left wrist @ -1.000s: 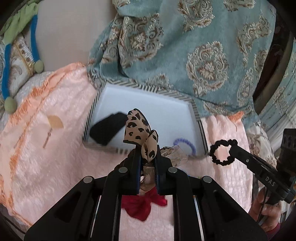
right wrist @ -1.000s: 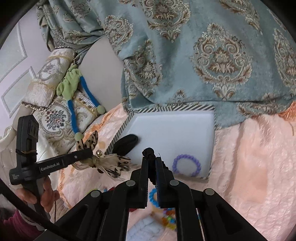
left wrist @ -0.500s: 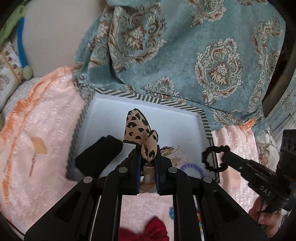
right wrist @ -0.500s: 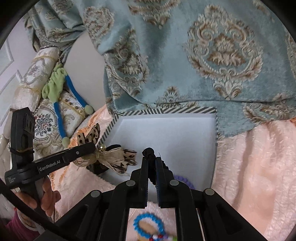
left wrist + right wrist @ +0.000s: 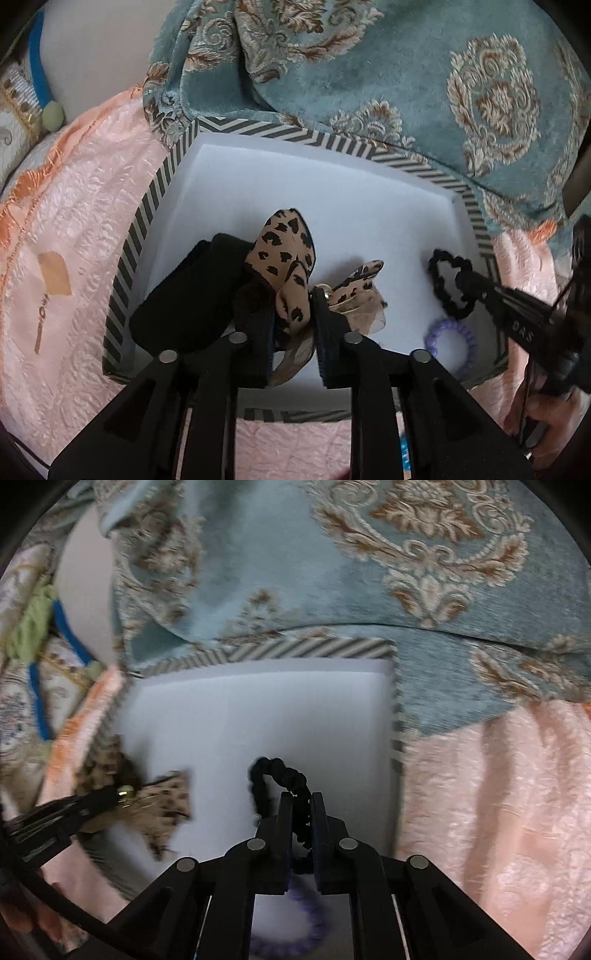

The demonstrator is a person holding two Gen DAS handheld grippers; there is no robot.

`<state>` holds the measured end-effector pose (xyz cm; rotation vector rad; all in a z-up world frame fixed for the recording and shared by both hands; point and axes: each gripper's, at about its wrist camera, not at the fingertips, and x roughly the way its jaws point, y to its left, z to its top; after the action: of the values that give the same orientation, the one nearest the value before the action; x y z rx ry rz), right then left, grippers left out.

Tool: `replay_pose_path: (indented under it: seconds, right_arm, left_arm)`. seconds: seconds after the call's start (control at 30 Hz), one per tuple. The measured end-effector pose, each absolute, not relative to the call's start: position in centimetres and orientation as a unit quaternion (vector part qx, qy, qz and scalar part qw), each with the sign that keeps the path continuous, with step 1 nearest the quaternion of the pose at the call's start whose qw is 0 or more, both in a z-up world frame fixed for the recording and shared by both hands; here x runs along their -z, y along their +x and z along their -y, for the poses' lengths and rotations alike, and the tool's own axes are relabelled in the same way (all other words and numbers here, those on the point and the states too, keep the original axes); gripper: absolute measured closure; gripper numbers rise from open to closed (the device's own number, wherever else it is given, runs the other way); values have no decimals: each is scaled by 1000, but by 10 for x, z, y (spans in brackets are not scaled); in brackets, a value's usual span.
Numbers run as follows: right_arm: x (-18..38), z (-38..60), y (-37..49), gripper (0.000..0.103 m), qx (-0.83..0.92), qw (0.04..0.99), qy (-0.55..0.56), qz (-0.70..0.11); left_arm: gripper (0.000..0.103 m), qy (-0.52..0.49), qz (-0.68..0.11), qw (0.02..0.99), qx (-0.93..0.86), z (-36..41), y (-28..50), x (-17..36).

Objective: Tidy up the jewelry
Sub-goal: 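Drop the leopard clip and black scrunchie into the white tray, open both grippers, then withdraw both grippers from the tray toward the red bow and bracelets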

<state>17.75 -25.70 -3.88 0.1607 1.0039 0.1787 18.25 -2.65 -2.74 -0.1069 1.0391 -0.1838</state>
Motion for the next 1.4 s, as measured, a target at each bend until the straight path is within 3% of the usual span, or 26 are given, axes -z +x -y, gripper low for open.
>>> replay_pose_path:
  seconds: [0.03, 0.1, 0.17, 0.53, 0.67, 1.4]
  right_arm:
    - [39, 259, 176, 83, -81, 872, 75, -477]
    - [34, 261, 170, 70, -83, 876, 75, -469]
    - [26, 260, 161, 64, -86, 882, 67, -459]
    - [-19, 245, 92, 58, -99, 904, 63, -412]
    - [-27, 239, 71, 47, -99, 906, 72, -404]
    - [-63, 224, -15, 40, -91, 921, 66, -372]
  left_arm:
    - [71, -49, -494, 864, 90, 27, 180, 28]
    - [43, -54, -488, 866, 96, 27, 175, 28]
    - [39, -58, -479, 871, 93, 25, 168, 26]
    - [39, -45, -440, 894, 68, 12, 114, -7]
    - [39, -29, -418, 906, 59, 13, 89, -26]
    - [39, 14, -359, 933, 26, 21, -12, -63]
